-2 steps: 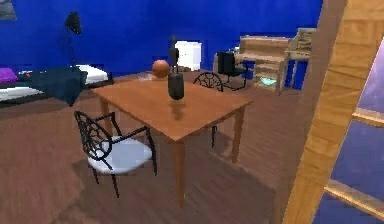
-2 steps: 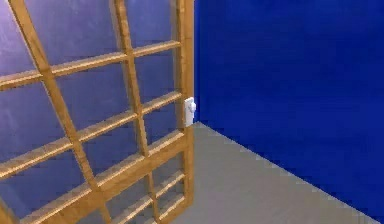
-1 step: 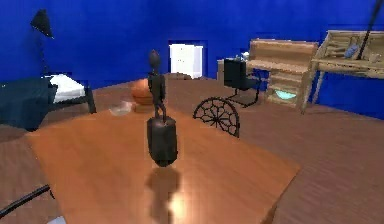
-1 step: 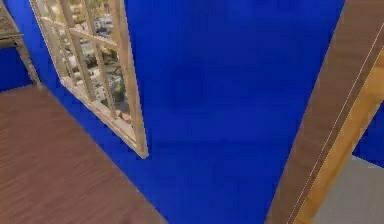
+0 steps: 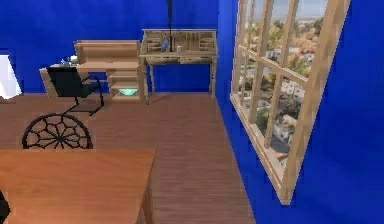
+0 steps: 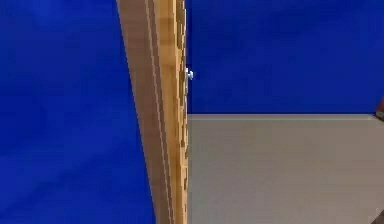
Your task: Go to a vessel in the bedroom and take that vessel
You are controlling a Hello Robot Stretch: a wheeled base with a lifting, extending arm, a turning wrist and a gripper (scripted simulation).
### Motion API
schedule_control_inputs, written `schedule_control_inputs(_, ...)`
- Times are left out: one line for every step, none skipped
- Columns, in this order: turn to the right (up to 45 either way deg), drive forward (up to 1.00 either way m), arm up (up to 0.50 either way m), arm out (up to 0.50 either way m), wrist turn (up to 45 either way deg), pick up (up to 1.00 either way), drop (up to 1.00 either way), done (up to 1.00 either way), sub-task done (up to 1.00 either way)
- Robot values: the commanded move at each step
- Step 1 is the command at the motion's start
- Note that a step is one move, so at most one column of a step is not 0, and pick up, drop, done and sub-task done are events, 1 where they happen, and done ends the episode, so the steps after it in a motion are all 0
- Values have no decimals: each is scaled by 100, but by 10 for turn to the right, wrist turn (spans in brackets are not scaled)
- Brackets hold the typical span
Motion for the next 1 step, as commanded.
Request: schedule_control_inputs(0,100,0,0,0,0,0,0,0)
